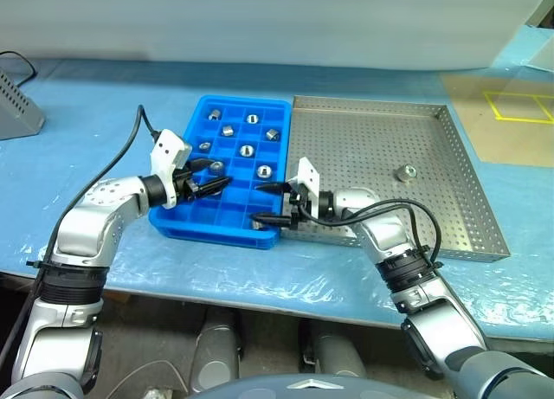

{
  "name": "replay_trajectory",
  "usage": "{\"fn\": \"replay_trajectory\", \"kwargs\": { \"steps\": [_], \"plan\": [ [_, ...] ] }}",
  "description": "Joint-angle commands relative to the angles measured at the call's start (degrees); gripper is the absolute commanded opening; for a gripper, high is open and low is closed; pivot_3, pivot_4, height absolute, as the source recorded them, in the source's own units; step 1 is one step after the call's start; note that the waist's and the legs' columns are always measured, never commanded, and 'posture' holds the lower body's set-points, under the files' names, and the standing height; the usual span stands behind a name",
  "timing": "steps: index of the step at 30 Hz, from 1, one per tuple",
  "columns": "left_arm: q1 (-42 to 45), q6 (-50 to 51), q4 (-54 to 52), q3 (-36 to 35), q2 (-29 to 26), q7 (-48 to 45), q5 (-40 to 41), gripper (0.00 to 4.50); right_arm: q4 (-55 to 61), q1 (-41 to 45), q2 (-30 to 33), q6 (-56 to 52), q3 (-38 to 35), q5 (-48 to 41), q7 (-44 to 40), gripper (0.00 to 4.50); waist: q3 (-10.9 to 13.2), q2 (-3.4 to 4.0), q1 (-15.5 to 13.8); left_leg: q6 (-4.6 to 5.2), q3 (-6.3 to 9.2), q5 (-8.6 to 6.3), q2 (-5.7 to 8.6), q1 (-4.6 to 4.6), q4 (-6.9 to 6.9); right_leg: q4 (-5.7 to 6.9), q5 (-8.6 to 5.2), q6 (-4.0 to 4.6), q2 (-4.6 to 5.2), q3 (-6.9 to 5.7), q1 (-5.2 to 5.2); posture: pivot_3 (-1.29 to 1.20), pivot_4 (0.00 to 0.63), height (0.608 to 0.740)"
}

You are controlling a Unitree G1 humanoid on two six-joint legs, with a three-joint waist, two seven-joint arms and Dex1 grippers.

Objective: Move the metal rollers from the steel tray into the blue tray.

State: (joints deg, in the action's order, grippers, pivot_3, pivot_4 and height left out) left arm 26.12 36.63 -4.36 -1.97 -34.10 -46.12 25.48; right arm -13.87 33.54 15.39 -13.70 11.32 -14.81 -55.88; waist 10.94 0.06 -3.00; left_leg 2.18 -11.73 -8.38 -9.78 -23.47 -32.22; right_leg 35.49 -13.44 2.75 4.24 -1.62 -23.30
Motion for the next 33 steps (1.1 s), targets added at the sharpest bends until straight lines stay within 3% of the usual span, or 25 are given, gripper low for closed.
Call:
{"fn": "replay_trajectory", "kwargs": {
  "steps": [1,14,26,33],
  "plan": [
    [1.63,-1.21,0.11,0.25,0.58,-0.95,0.19,3.61,-0.15,1.34,1.87,2.42,-6.15,-0.50,4.39,3.74,0.00,0.00,0.00,-0.01,-0.01,0.00,0.01,0.00,0.00,0.00,0.00,0.00,0.00,0.00,0.00,-0.08,0.150,0.740],
    [9.35,-3.60,4.96,8.32,5.89,-8.53,-0.88,3.61,-11.30,-0.55,13.22,10.94,-21.20,1.76,16.54,3.74,0.00,0.00,1.49,0.04,-0.05,-0.01,0.02,0.01,-0.06,0.01,0.00,0.00,-0.01,0.04,0.02,-0.24,0.150,0.740],
    [13.76,-3.50,8.06,10.56,13.62,-7.65,-1.58,3.61,-33.81,6.76,11.91,18.94,-24.83,6.32,33.22,3.74,0.00,0.00,3.82,0.18,-0.05,-0.09,0.01,-0.06,-0.38,0.12,0.01,0.01,-0.03,0.04,0.06,-0.30,0.150,0.740],
    [12.81,-2.45,6.45,10.38,13.02,-8.02,-1.60,3.61,-41.54,9.43,9.87,20.57,-26.08,4.65,34.43,3.74,0.01,0.04,4.11,0.47,-0.07,-0.06,-0.01,-0.12,-0.51,0.19,0.01,0.01,-0.03,0.05,0.02,-0.28,0.150,0.740]
  ]
}}
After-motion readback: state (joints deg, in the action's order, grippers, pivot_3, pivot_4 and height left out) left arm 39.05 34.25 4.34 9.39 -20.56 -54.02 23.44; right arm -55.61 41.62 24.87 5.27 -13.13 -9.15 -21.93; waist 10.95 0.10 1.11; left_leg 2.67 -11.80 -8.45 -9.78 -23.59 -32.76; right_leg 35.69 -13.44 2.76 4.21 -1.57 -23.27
